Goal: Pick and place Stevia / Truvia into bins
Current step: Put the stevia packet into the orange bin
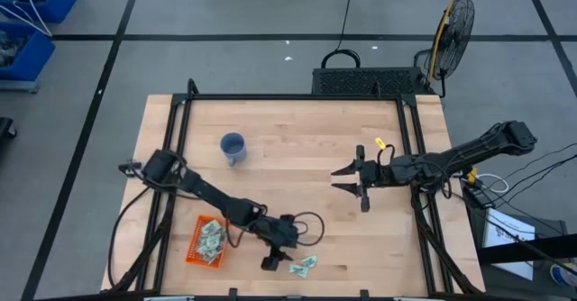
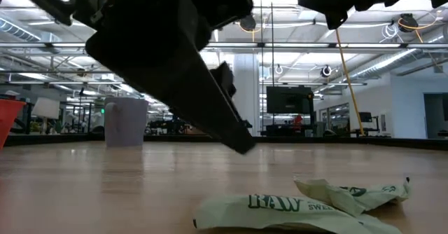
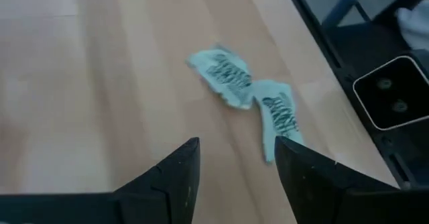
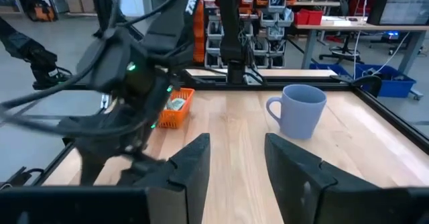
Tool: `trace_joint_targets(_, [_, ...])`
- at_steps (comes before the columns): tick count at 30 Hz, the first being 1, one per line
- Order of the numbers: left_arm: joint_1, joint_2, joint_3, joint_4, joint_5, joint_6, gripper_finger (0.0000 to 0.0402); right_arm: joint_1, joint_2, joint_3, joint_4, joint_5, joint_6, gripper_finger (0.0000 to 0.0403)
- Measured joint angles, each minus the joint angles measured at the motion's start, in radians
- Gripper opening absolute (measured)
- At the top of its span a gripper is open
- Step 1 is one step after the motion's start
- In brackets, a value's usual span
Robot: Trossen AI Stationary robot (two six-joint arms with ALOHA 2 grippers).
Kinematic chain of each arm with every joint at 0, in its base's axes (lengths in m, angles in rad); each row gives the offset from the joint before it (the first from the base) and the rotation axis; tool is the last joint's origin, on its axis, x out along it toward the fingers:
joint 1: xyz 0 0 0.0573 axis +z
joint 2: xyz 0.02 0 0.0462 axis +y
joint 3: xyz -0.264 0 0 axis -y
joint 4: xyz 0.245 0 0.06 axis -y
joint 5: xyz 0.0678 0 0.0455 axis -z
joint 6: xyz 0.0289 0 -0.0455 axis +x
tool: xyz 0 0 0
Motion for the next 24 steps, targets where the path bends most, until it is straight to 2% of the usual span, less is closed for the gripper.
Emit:
trace_joint_targets(6, [-0.035, 0.067, 0.038, 0.012, 0.012, 0.029, 0.0198, 0.0, 0.0, 0.0, -0.002, 0.0, 0.0, 0.0134])
trace_joint_targets(14, [-0.099, 0.131, 0.04, 0.132, -0.02, -0.005, 0.0198, 0.0, 0.0, 0.0, -0.014, 0.0, 0.014, 0.0134])
trace_joint_targets(24, [-0.089, 0.136, 0.044, 0.111, 0.001, -0.013, 0.0198, 0.0, 0.0, 0.0, -0.006, 0.0, 0.004, 0.0134])
